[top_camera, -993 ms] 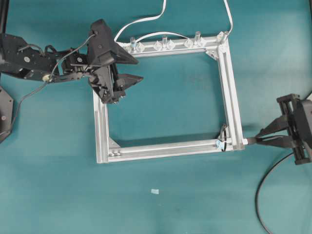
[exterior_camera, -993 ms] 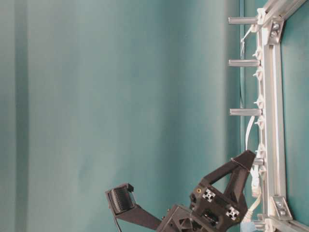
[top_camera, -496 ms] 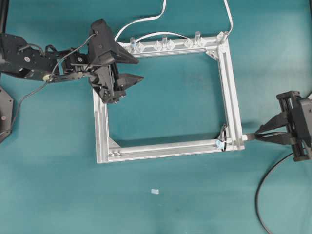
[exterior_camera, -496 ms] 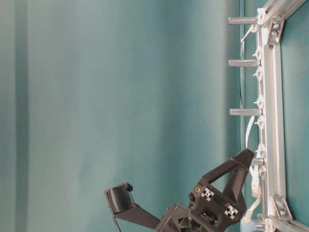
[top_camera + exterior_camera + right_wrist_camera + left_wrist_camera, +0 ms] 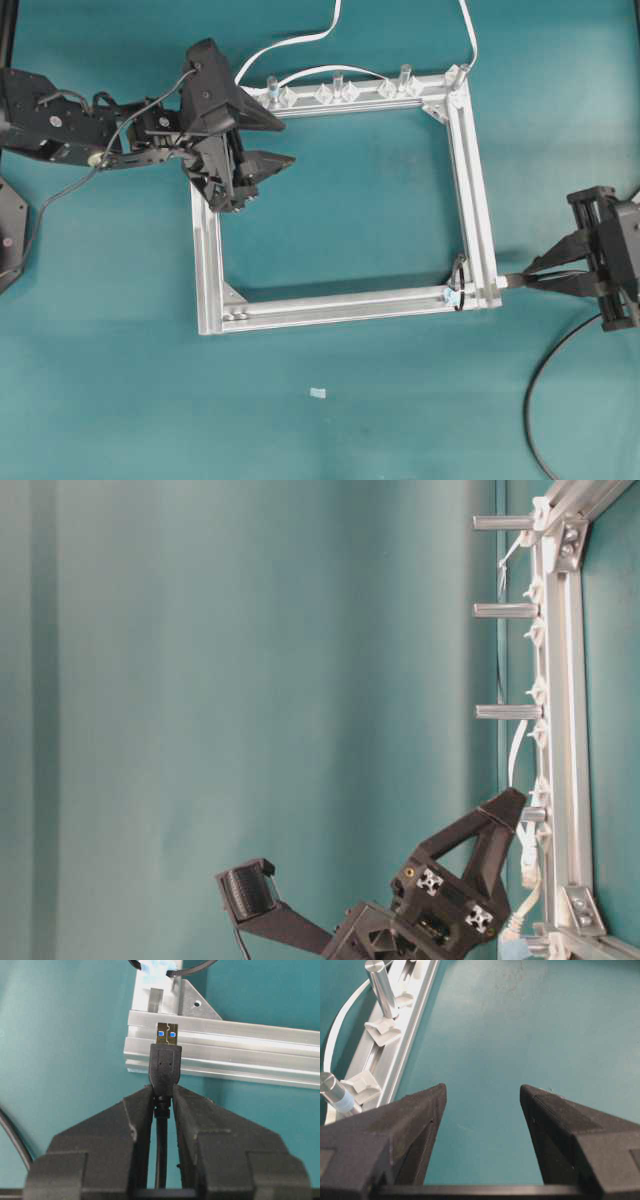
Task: Insert the wire through the string loop located on the right side.
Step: 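Push the USB plug leftward through the black zip-tie loop, then move the left gripper over to the plug emerging from the loop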
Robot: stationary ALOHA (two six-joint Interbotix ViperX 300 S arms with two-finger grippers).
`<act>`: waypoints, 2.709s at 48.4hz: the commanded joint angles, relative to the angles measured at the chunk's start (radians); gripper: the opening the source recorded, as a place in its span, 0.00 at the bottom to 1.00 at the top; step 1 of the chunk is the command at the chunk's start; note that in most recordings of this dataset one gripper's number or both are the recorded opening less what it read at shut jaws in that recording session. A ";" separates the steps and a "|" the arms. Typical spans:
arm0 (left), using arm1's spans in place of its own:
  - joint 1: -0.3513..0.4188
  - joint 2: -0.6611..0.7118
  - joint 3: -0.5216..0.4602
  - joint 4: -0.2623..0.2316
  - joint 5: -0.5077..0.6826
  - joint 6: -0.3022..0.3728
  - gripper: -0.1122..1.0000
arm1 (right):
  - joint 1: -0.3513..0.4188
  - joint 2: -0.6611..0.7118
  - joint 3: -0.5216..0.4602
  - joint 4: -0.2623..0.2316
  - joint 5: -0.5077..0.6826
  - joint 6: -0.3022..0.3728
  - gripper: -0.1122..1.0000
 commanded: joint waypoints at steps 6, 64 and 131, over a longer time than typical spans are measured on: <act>0.002 -0.023 -0.021 0.002 -0.008 -0.002 0.70 | -0.003 0.003 -0.015 -0.003 -0.005 0.000 0.25; -0.034 -0.023 -0.049 0.002 -0.006 0.003 0.70 | -0.026 0.190 -0.158 -0.003 0.002 0.000 0.25; -0.275 -0.011 -0.052 0.003 -0.003 -0.002 0.70 | -0.025 0.390 -0.310 -0.003 -0.040 -0.002 0.25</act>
